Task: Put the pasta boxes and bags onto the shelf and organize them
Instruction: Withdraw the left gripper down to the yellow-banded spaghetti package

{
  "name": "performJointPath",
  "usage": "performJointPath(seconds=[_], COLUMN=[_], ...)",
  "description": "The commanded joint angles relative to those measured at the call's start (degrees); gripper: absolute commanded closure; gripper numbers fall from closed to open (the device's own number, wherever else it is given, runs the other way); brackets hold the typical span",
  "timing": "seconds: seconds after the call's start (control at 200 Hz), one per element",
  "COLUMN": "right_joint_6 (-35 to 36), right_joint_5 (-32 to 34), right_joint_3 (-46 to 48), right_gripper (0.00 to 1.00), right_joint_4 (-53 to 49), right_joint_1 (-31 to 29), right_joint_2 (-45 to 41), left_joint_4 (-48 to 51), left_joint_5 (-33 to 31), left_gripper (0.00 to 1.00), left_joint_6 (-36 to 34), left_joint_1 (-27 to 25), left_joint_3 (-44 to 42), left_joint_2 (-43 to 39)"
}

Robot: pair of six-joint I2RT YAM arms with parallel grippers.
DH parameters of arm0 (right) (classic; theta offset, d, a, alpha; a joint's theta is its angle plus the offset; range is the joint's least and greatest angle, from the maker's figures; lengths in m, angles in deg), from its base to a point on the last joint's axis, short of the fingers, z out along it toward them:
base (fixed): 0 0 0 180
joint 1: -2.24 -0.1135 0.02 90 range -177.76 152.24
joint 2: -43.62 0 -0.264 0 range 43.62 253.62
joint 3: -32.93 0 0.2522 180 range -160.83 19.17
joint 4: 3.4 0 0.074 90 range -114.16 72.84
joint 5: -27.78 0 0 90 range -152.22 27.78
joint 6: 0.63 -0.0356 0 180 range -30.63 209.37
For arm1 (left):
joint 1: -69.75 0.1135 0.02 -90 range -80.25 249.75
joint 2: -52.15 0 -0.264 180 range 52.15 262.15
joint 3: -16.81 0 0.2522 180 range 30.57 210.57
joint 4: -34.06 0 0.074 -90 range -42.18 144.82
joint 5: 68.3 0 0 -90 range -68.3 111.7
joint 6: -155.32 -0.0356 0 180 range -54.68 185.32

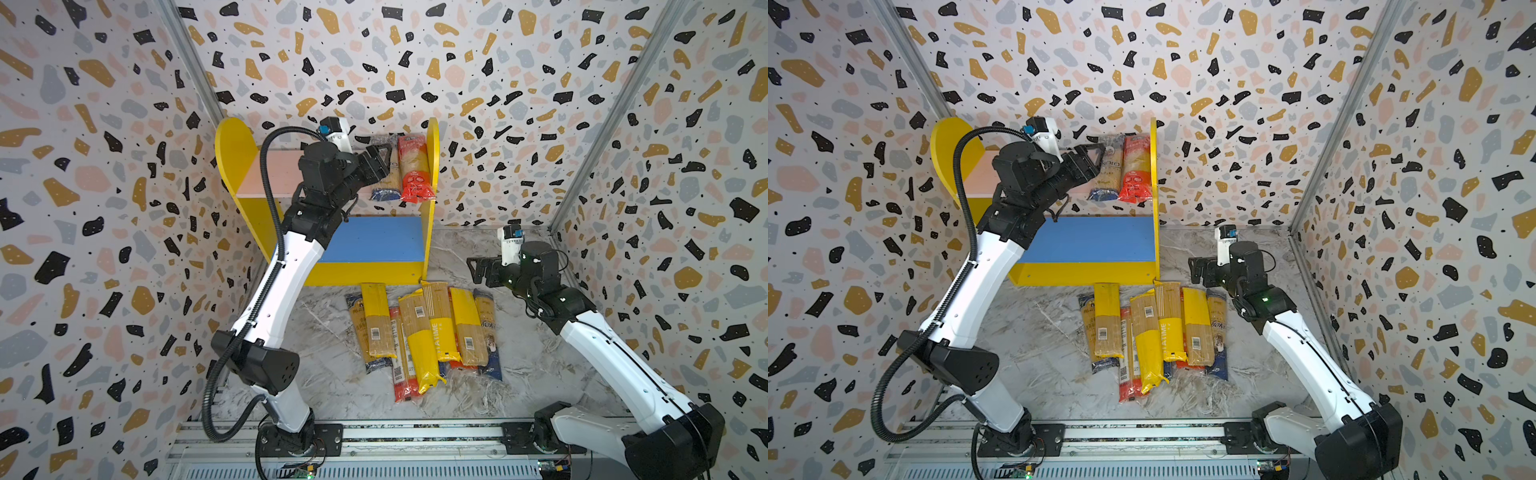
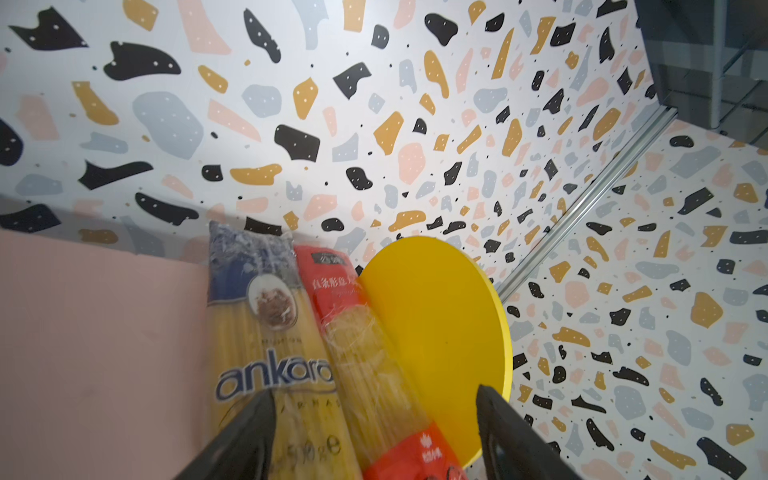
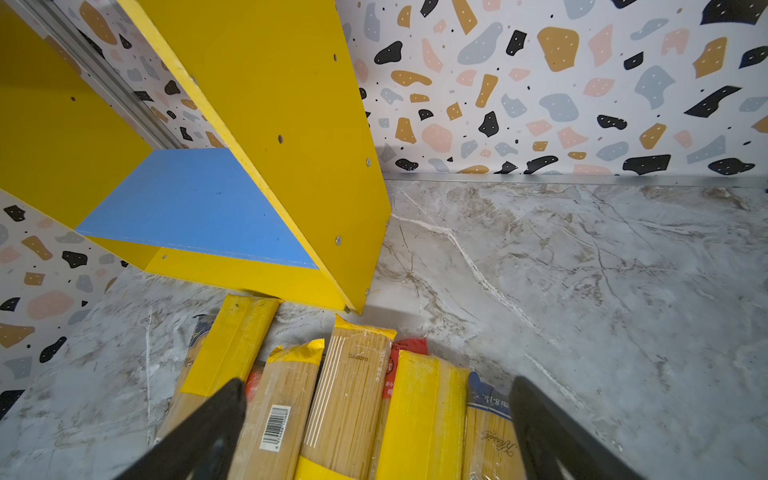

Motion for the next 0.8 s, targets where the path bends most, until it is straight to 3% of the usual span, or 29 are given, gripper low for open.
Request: performJointPath(seconds=[0.0,0.11,0.3,0.596,0.796], right_joint_6=[0.1,0.1,-0.6,-1.8,-2.9], right_joint_5=[0.6,0.5,0.8,3.9,7.3], right_joint_3=[-1.0,-0.1,1.0,4.4,7.5], right_gripper=[0.01,0.01,0.01,0.01,0.01], right_joint_4=[0.4,0.5,-0.3,-2.5,-3.2], right_joint_1=[-0.2,-0.2,-0.7,-3.0,-6.3], right_joint_2=[-1.2,-1.6,-3.6,-9.0,-11.8], left_joint_4=[-5.2,-4.6,-3.9,4.6,3.9], left_joint_5=[-7.2,-17.4,-24.9,-37.2,-45.4], left_gripper=[0.22,0.16,0.01,0.0,0.0], left_joint_6=[-3.2,-7.1,-6.5,0.4,9.7], left_joint_1=[-1.9,-5.6,-10.8,-19.9,-25.7], left_joint_3=[-9.4,-20.2,-35.8,-52.2,-65.7], left_joint_2=[-9.4,-17.7,-28.1,-37.9,-38.2])
